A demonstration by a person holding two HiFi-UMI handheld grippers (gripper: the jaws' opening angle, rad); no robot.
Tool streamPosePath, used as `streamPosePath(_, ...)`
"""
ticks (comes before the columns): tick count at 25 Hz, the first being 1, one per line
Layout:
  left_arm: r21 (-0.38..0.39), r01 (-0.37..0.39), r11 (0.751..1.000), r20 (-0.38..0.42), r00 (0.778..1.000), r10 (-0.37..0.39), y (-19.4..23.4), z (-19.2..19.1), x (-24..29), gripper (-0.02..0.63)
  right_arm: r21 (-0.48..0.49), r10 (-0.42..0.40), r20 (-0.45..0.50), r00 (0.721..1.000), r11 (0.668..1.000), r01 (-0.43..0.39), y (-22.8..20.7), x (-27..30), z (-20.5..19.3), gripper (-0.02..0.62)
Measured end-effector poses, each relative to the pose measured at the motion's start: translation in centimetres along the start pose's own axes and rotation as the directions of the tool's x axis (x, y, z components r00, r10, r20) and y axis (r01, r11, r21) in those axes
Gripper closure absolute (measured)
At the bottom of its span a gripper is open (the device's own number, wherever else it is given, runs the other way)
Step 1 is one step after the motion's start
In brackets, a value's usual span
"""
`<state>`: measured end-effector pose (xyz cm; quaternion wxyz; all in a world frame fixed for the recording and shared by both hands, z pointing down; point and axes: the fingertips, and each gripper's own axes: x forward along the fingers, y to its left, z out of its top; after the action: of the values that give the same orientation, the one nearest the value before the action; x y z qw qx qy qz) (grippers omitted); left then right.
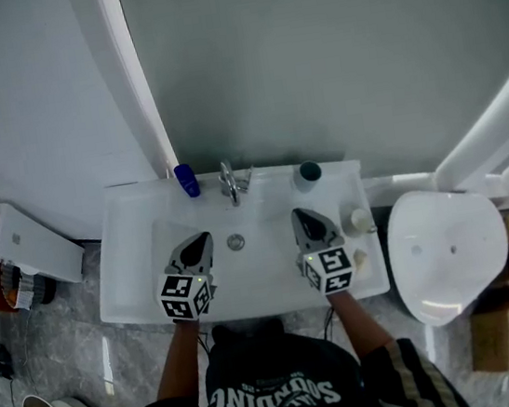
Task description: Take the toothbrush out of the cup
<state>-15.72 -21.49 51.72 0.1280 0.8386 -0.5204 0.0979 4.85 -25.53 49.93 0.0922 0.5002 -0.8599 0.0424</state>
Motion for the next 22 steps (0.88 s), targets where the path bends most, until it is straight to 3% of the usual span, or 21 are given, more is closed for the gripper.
streamPosePath(7,0.048,0.008,0.999,0.002,1.000,-0.009,-0.8,0.2,-0.1,0.607,0.011,0.018,-0.009,1.000,1.000,-0.018,1.2,-0.3,-1.3,0.600)
streamPosePath(22,0.029,0.028,0.999,-0.028,0.999,-0.028,-1.2,-1.3,1.0,0.607,0.017,0.036,-0.035,0.999,0.999,-0.035,1.5,-0.3,-2.4,0.600)
